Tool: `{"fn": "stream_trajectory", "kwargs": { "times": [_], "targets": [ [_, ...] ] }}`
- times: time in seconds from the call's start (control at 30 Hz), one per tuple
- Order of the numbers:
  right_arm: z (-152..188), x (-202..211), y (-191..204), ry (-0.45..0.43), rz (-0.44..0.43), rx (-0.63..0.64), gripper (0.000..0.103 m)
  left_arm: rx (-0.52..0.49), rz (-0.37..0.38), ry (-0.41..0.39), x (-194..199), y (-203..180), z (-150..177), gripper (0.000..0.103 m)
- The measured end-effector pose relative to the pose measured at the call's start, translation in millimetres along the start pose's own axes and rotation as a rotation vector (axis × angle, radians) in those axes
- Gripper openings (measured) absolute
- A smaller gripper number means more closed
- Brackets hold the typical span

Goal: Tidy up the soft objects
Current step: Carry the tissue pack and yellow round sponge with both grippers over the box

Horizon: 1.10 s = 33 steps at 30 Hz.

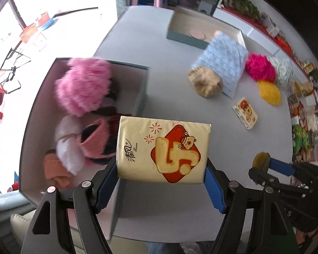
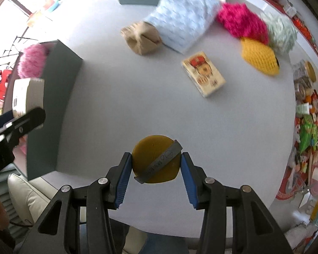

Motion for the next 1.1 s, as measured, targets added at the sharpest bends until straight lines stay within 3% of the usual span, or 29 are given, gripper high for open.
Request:
{"fn": "stream_trajectory", "kwargs": {
  "times": [0.07,0.53,0.8,1.1],
  "targets": [
    [-10,10,33,-0.018,0.011,0.030,0.050,0.029,0.000,-0.016,7,13,6,0.076],
    [-52,26,143,-0.078,0.016,0.257,0.050,0.294,-0.037,-0.107,35,123,40,0.076],
    [-59,20,202,-0.070,0.011,0.380,0.050,0.394,-0.066,-0.095,31,166,63,0.076],
    [-63,14,253,-0.056,0.017,0.491,0.050,0.437,-0.081,-0.061,19,185,74,0.076]
  ]
}}
Point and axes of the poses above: each gripper's, at about its wrist camera, not at the fingertips, and x roughly against the way its jaws point, y to its left, z to its underside, the point moved 5 cm from there along -x, roughly the way its jaws point, and after that the axes turned 12 degrees about y, right-handed, at the moved point
